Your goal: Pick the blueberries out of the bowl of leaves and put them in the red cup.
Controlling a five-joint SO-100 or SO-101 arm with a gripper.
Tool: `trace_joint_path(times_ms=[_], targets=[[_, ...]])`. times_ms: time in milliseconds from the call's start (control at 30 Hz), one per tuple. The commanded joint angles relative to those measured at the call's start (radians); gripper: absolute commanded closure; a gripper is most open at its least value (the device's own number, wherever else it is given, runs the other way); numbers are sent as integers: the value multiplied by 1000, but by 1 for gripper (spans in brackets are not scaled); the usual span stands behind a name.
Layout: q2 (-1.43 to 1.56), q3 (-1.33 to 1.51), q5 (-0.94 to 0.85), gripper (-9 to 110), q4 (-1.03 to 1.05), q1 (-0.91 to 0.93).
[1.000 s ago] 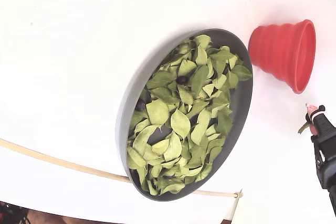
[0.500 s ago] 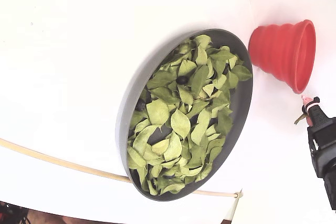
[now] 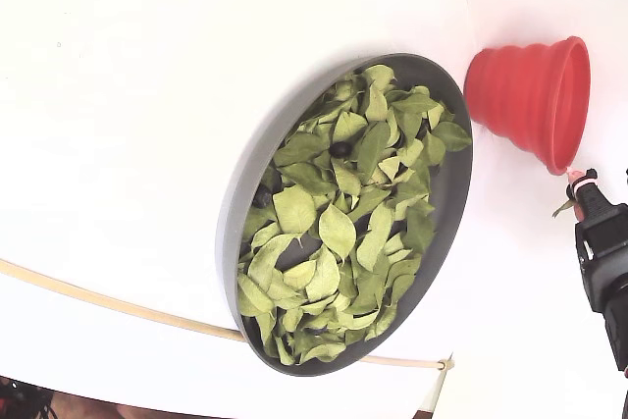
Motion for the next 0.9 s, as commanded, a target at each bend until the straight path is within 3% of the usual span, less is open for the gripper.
trace_joint_path(times_ms=[0, 867], targets=[[15, -107, 11, 91, -23, 41], [-218, -408, 57, 91, -12, 31]])
